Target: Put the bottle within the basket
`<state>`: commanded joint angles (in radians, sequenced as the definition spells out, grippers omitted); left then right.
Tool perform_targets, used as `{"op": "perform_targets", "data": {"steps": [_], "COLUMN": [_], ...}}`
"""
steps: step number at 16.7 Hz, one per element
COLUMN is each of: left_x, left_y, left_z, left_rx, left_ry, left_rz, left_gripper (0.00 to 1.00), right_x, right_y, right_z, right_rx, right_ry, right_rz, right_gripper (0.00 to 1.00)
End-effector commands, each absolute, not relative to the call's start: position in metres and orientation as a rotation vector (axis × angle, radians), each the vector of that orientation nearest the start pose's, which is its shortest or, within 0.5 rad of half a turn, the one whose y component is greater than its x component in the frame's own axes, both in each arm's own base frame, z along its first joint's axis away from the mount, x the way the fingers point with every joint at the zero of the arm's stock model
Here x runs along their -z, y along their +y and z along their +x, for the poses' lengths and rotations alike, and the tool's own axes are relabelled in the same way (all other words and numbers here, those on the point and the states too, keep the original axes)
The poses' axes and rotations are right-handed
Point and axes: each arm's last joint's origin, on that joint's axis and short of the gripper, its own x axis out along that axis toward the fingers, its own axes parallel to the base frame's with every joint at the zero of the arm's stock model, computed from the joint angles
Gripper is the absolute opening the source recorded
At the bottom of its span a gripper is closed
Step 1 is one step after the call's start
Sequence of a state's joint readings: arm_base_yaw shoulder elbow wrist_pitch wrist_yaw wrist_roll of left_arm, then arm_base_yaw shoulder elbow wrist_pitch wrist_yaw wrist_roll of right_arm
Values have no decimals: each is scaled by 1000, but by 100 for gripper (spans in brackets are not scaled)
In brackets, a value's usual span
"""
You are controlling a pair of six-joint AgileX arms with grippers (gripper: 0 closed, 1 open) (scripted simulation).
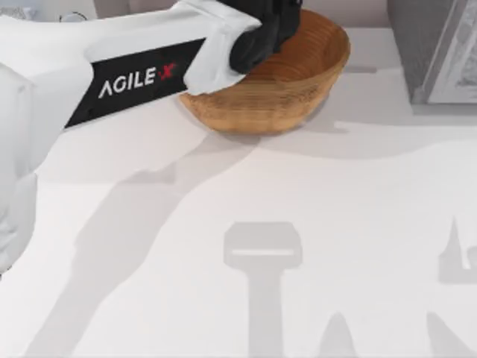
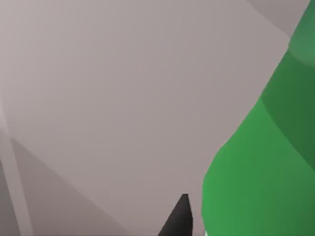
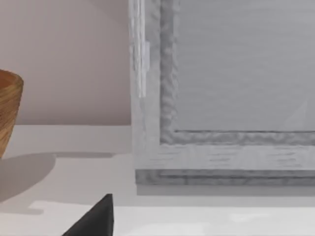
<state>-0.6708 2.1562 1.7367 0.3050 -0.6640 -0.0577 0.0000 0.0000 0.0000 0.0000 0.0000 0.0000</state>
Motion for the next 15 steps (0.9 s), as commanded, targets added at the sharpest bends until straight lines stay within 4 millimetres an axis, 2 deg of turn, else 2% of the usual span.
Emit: {"op": "perform_targets", "data": {"steps": [10,15], "left_x": [-264,-264], "left_y": [-298,-298], "left_z": [416,416], "left_rx": [-20,-20], "left_ry": [97,97], "left_rz": [3,3], "left_gripper": [98,100], "right_x": [-160,-160], "right_y": [-1,-1], "right_z": [106,106], "right_rx": [0,0], "right_ry": [0,0], "right_rz": [0,0], "right_gripper": [100,100]}}
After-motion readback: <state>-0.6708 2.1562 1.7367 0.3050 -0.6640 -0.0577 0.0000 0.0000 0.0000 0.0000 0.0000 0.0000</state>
